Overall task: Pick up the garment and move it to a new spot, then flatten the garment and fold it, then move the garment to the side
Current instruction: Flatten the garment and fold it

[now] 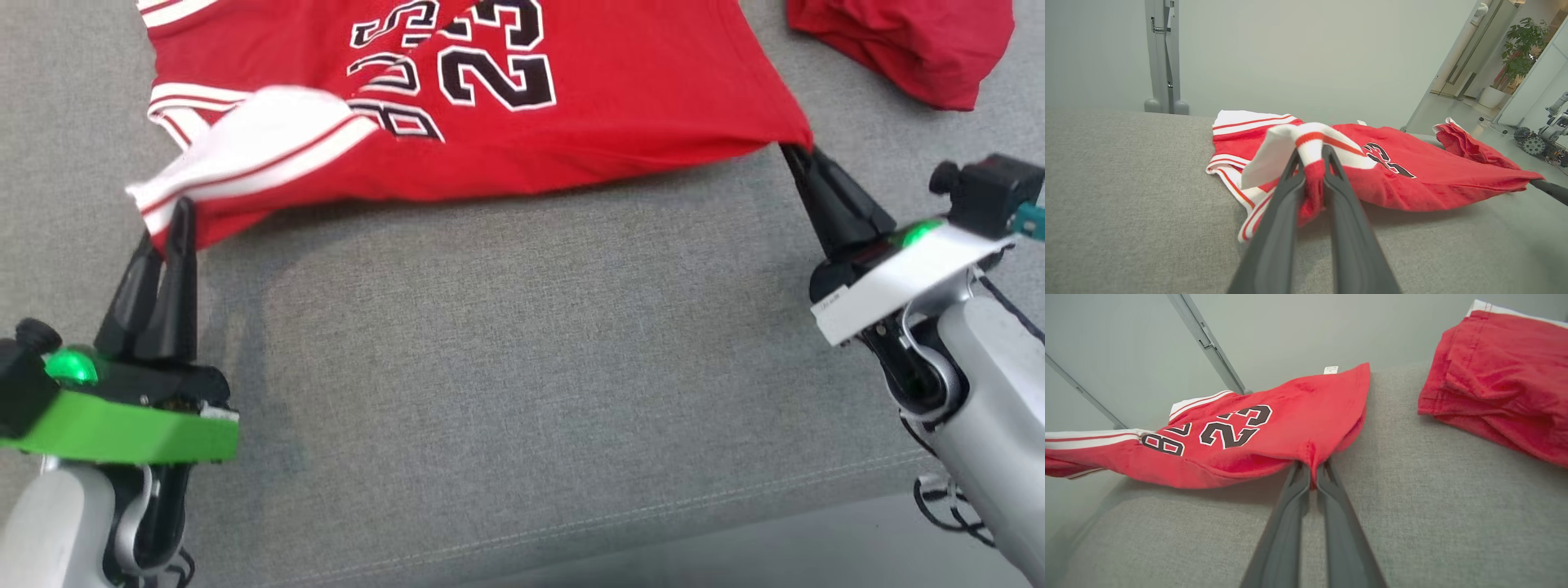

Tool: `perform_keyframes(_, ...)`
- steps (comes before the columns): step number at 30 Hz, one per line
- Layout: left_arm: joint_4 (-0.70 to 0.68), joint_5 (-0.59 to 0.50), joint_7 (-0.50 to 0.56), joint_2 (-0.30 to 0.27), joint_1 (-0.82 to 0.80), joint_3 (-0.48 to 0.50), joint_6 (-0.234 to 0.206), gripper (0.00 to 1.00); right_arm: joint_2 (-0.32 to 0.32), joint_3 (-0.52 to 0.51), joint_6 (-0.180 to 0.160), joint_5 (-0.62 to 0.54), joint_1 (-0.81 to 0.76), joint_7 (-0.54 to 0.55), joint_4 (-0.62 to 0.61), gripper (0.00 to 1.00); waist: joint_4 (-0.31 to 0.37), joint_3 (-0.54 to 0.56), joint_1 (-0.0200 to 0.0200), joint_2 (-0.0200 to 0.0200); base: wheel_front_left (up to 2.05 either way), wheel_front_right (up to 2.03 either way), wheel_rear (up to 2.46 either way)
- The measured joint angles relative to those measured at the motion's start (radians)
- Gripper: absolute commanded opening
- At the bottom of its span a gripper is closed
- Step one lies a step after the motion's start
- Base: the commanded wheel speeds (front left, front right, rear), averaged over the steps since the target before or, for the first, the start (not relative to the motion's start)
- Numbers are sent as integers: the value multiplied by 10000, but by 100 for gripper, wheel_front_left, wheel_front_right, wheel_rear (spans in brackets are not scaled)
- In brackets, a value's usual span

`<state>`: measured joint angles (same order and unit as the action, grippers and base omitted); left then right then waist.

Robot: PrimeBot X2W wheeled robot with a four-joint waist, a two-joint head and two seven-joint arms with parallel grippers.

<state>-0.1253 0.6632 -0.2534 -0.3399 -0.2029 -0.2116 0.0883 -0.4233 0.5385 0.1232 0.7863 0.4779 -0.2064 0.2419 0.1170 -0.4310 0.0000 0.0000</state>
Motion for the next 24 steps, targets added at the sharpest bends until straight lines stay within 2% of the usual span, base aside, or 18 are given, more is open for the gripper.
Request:
perform_keyframes(8, -746, -366, 2, 284, 1705, 119, 132, 0, -754, -637, -105, 299, -1769, -130, -249, 0, 95, 476, 0, 0, 0, 0, 0)
perform_keyframes(15, -554, -805, 4, 349, 2933, 594, 213, 0, -926, -366, -104, 431, -2706, -117, -635, 0, 12, 595, 0, 0, 0, 0, 0)
perform_keyframes(24, -217, -1185, 4, 782, 3636, 742, 301, 0, -1101, -128, -107, 483, -3535, 54, -915, 0, -28, 540, 0, 0, 0, 0, 0)
